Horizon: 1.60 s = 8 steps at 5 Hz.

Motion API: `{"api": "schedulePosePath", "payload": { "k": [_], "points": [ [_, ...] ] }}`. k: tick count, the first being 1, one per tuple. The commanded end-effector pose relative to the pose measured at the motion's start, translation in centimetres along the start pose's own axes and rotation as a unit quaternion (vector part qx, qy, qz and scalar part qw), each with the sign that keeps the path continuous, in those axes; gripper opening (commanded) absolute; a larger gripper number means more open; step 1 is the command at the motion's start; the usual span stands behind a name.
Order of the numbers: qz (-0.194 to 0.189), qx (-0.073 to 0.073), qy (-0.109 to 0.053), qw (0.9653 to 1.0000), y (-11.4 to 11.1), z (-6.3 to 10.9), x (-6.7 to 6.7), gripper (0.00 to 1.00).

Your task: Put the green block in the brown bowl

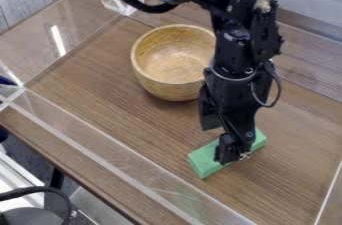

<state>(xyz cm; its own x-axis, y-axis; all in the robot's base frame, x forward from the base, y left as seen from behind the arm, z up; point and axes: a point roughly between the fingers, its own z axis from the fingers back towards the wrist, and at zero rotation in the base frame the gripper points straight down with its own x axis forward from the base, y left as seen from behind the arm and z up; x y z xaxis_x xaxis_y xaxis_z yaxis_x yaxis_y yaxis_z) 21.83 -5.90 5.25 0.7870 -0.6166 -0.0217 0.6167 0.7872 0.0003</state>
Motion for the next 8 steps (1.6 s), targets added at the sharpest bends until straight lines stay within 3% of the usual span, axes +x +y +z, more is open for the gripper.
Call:
{"api": "schedulePosePath", "payload": {
  "k": [1, 8],
  "points": [
    [0.007, 0.010, -0.024, 0.9996, 0.54, 0.92, 0.60, 1.00],
    [0.048, 0.009, -0.032, 0.9983, 1.38, 0.06, 0.50, 1.00]
  ]
}}
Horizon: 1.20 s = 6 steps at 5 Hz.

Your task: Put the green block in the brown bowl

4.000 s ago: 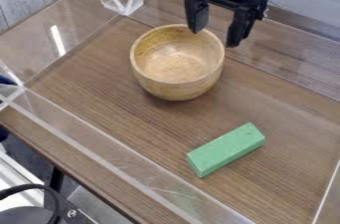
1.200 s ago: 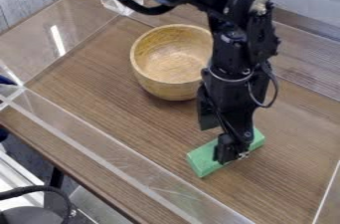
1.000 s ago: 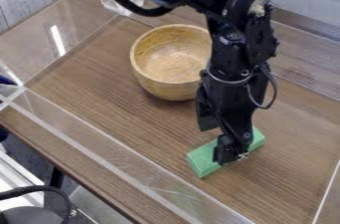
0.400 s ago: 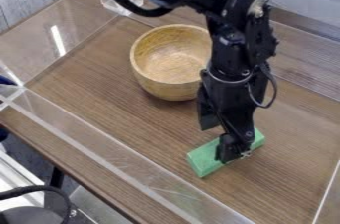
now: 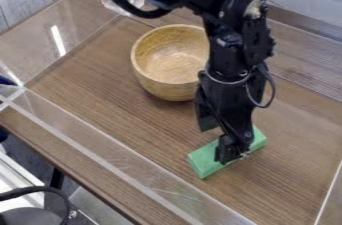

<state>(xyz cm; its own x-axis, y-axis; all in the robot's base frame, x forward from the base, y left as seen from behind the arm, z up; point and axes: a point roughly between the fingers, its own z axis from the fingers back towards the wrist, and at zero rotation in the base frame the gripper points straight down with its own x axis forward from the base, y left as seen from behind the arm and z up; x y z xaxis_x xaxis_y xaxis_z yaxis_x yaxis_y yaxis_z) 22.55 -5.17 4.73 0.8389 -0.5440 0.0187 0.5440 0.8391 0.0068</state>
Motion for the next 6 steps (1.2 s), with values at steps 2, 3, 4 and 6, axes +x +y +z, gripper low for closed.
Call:
{"api": "schedulePosePath", "payload": {
  "k": [2, 3, 4, 6],
  "points": [
    [0.001, -0.004, -0.004, 1.0000, 0.3, -0.8, 0.4, 1.00],
    [0.002, -0.007, -0.001, 1.0000, 0.4, -1.3, 0.4, 0.00],
    [0.004, -0.007, -0.001, 1.0000, 0.5, -1.4, 0.5, 0.00],
    [0.009, -0.007, -0.004, 0.9999, 0.5, -1.0, 0.5, 0.00]
  ]
}}
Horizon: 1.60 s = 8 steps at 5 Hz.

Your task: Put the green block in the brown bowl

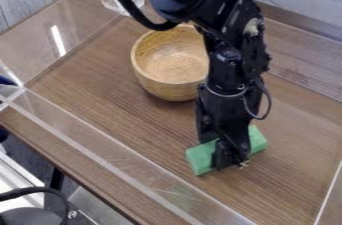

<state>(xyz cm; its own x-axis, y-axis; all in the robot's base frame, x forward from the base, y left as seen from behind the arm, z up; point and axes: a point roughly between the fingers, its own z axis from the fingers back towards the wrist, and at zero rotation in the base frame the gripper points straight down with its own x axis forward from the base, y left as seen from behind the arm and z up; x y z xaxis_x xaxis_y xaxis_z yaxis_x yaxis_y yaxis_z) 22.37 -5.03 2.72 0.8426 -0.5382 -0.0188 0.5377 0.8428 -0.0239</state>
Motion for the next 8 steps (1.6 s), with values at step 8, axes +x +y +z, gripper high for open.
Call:
{"api": "schedulePosePath", "payload": {
  "k": [8],
  "points": [
    [0.019, 0.010, -0.033, 0.9992, 0.7, 2.8, 0.9, 0.00]
  ]
}}
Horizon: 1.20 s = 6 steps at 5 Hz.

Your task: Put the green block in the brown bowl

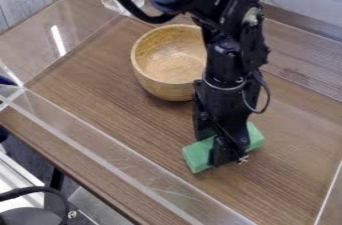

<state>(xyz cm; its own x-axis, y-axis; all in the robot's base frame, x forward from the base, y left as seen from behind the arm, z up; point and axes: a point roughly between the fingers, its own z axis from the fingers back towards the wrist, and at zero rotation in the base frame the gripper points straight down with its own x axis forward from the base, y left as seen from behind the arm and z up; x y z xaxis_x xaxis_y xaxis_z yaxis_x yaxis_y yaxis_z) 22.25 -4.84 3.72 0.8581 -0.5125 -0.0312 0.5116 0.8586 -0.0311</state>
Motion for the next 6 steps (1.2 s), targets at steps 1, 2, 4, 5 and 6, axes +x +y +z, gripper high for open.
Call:
{"api": "schedulePosePath", "payload": {
  "k": [1, 2, 4, 5, 6],
  "points": [
    [0.006, 0.013, -0.040, 0.9991, 0.6, 2.2, 1.1, 0.00],
    [0.010, 0.014, -0.042, 0.9990, 0.7, 2.6, 1.1, 0.00],
    [0.018, 0.018, -0.046, 0.9986, 0.9, 3.5, 1.2, 0.00],
    [0.023, 0.021, -0.049, 0.9983, 1.1, 4.1, 1.2, 0.00],
    [0.032, 0.026, -0.055, 0.9976, 1.4, 5.0, 1.3, 0.00]
  ]
}}
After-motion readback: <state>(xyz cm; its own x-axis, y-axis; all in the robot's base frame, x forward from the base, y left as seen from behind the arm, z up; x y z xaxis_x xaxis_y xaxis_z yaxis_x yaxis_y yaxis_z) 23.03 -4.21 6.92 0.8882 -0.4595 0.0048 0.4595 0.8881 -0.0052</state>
